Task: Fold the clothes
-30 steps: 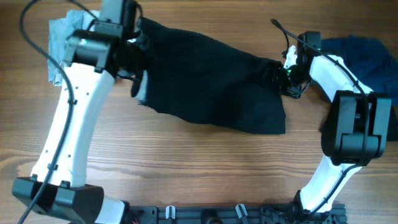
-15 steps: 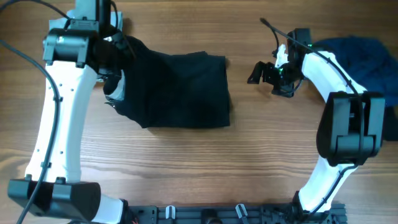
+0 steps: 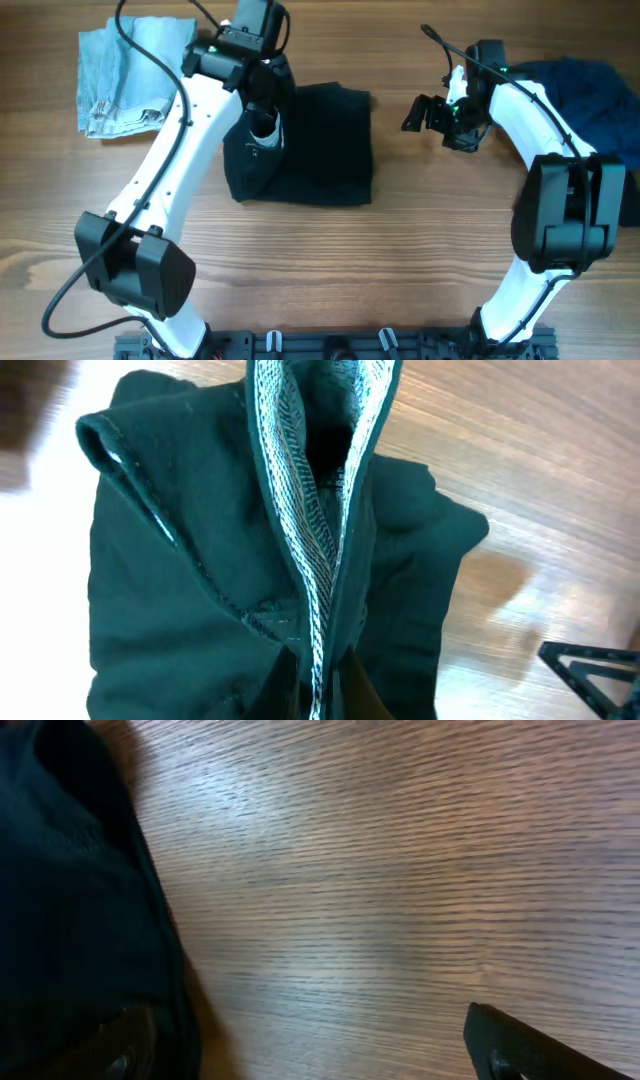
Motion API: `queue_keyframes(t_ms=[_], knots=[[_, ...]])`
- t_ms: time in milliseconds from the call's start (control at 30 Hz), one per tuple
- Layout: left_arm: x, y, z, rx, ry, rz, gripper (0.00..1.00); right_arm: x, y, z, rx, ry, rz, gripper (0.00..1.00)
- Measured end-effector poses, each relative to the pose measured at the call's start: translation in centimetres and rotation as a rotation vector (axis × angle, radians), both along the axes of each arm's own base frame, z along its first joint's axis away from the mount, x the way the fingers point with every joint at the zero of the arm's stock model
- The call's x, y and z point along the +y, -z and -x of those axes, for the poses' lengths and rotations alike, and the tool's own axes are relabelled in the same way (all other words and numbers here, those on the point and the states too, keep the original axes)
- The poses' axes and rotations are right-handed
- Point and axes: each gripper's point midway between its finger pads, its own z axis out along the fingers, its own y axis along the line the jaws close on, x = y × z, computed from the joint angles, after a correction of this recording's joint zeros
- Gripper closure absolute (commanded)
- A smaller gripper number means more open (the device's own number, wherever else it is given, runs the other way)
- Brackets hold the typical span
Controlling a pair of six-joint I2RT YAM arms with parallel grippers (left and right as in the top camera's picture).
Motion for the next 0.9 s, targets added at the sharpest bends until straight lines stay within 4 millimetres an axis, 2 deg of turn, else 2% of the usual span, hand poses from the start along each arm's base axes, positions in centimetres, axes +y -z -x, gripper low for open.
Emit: queue_keyframes(t_ms=[200,233,267,333,400,600,700,800,900], knots=[[-1.5,-0.4,-0.3,-0.031,0.006,0.026,0.96,0.2,0.0,-0.3,-0.013,-0.007,0.006,0.02],[-1.6,-0.4,-0.2,-0.029,0.006,0.027,0.96,0.5,0.0,-0.2,-0.013,-0.015,0.007,0.06],[-1.7,-0.4,-0.2,-0.029,0.007,0.027,0.96,0.8,0.0,-0.2,-0.013,-0.022,0.009,0.16],[-1.5,-0.4,0.2,-0.014,0.006,0.02,0.96,1.4,0.0,-0.1,-0.019,-0.043,0.012,0.41],[-1.4,-1.0,0.3,-0.013,0.005,0.018,0.96,1.8,0.0,-0.2,-0.026,-0.054,0.015,0.49],[-1.7,-3.5,0.2,-0.063,0.009,0.034,0.96,2.7,-0.1,-0.4,-0.037,-0.06,0.014,0.52],[-2.6,-3.7,0.5,-0.066,0.031,0.036,0.96,3.6,-0.1,-0.6,-0.048,-0.072,0.011,0.54],[-3.0,-3.7,0.7,-0.065,0.04,0.036,0.96,4.8,-0.1,-0.5,-0.053,-0.089,0.007,0.62],[-2.9,-3.7,0.8,-0.061,0.039,0.034,0.96,5.5,1.0,-0.2,-0.024,-0.095,0.008,0.68]])
